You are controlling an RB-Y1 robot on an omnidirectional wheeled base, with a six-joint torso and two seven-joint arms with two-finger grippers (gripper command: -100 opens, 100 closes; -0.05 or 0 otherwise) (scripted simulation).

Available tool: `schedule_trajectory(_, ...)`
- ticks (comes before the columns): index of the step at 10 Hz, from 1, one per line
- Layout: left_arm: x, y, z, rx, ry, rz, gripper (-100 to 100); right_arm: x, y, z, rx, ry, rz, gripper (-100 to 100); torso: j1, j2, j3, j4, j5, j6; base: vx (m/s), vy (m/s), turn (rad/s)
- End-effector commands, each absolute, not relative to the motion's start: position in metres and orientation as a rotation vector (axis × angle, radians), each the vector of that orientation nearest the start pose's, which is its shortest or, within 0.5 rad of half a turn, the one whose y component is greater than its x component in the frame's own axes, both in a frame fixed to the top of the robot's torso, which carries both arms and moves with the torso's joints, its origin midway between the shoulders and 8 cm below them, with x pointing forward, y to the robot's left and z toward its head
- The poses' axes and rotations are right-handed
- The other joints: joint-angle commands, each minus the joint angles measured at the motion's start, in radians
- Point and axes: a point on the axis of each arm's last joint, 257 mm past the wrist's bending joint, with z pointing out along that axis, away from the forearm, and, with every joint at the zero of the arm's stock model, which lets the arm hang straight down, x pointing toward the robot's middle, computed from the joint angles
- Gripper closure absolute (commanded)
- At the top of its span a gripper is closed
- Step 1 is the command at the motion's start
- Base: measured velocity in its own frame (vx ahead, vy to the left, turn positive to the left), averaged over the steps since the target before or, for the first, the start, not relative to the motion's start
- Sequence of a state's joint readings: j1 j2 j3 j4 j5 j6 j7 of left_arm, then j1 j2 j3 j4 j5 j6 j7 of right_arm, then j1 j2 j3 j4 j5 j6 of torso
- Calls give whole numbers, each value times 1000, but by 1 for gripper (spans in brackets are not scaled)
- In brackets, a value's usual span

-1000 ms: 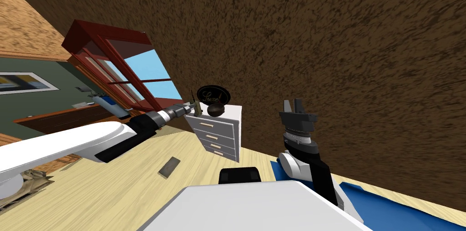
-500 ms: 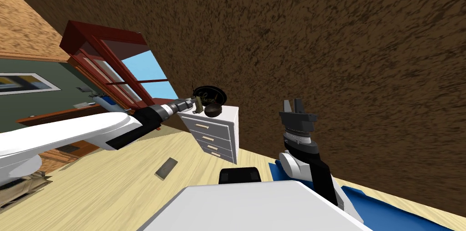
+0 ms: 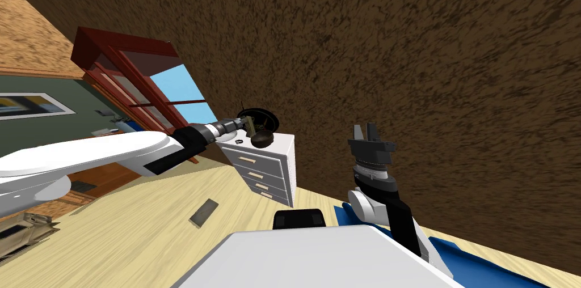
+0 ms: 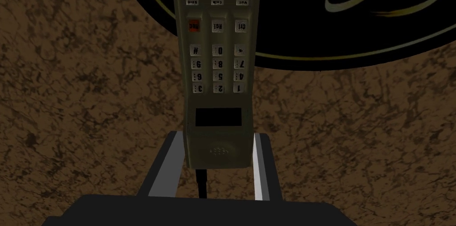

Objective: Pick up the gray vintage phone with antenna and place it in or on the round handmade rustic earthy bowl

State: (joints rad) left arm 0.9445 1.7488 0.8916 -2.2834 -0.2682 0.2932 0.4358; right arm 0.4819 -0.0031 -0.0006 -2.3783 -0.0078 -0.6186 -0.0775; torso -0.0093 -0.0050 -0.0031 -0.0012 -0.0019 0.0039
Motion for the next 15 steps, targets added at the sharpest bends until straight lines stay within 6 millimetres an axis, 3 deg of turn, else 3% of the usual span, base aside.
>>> schedule_trajectory(1, 470, 309, 100, 264, 1589, -193, -100, 299, -268, 91, 490, 431, 1435, 0, 0, 0, 0, 0, 0, 0, 5, -7, -1)
schedule_trajectory(5, 470, 309, 100, 265, 1589, -193, -100, 299, -268, 91, 490, 432, 1435, 0, 4, 3, 2, 1, 1, 0, 0, 0, 0)
schedule_trajectory(6, 470, 309, 100, 265, 1589, -193, 0, 299, -268, 91, 490, 432, 1435, 0, 4, 3, 2, 1, 1, 0, 0, 0, 0)
schedule_trajectory(7, 478, 301, 110, 283, 1587, -210, -100, 299, -268, 91, 490, 432, 1435, 0, 4, 3, 2, 1, 1, 0, -2, 0, 185)
schedule_trajectory(14, 503, 263, 155, 353, 1570, -288, -100, 299, -268, 91, 490, 432, 1435, 0, 3, 3, 2, 1, 1, 0, -3, -5, 141)
schedule_trajectory(15, 501, 268, 150, 340, 1574, -278, -100, 299, -268, 91, 491, 432, 1435, 0, 3, 3, 2, 1, 1, -1, -1, -5, 43)
